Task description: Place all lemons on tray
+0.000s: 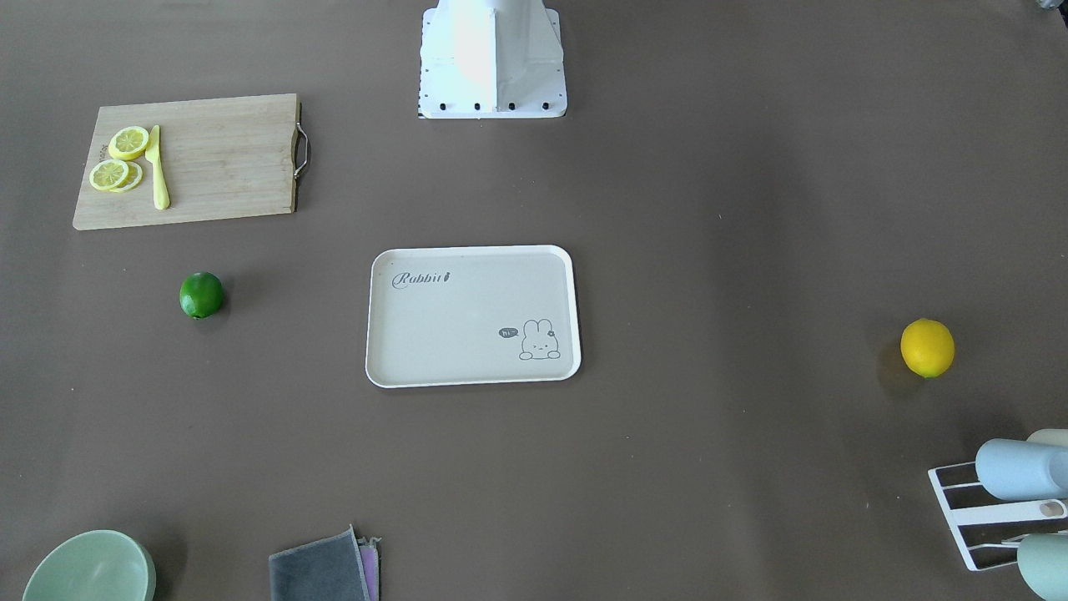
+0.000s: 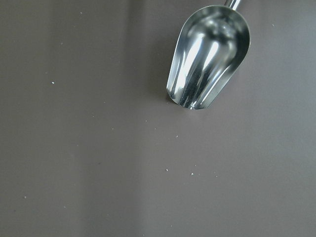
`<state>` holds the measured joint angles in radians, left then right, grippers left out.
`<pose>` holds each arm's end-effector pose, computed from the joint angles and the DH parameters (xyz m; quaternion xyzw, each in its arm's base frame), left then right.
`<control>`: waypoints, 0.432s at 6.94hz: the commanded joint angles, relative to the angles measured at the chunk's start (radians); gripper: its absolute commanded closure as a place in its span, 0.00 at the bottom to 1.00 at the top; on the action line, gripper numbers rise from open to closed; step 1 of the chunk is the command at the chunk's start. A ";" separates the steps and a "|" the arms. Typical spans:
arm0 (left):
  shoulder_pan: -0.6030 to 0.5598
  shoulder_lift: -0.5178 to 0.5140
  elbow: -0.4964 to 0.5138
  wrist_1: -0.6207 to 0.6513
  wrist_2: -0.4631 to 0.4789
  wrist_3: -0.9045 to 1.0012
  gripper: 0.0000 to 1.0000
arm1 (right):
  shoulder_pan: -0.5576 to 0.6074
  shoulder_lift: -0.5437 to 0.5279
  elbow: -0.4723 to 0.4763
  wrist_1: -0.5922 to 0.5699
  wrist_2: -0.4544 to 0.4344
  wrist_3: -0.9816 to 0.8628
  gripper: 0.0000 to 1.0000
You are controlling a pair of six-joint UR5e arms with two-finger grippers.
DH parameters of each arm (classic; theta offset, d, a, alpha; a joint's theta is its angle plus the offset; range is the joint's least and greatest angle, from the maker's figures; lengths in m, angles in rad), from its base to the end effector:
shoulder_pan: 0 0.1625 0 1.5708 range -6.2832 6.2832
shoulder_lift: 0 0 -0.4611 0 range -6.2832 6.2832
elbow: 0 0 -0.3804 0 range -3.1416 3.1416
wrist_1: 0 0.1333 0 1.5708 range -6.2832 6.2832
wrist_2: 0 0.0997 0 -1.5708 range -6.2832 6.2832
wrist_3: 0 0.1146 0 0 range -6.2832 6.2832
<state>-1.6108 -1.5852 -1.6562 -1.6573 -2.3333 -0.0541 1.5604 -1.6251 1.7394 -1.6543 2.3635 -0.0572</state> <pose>-0.0740 -0.4959 0.6486 0.0837 0.3711 -0.0089 0.9248 0.0469 -0.4555 0.6569 0.0232 -0.3856 -0.0371 0.9216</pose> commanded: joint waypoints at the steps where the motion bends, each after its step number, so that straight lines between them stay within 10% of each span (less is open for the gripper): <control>1: 0.002 -0.001 0.000 0.001 0.000 -0.001 0.02 | 0.001 -0.001 0.006 0.001 0.011 -0.004 0.00; 3: 0.000 -0.001 0.001 0.001 0.000 -0.001 0.02 | 0.001 0.001 0.006 0.002 0.000 0.000 0.00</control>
<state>-1.6102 -1.5860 -1.6559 -1.6567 -2.3332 -0.0552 1.5615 -1.6276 1.7449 -1.6529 2.3727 -0.0593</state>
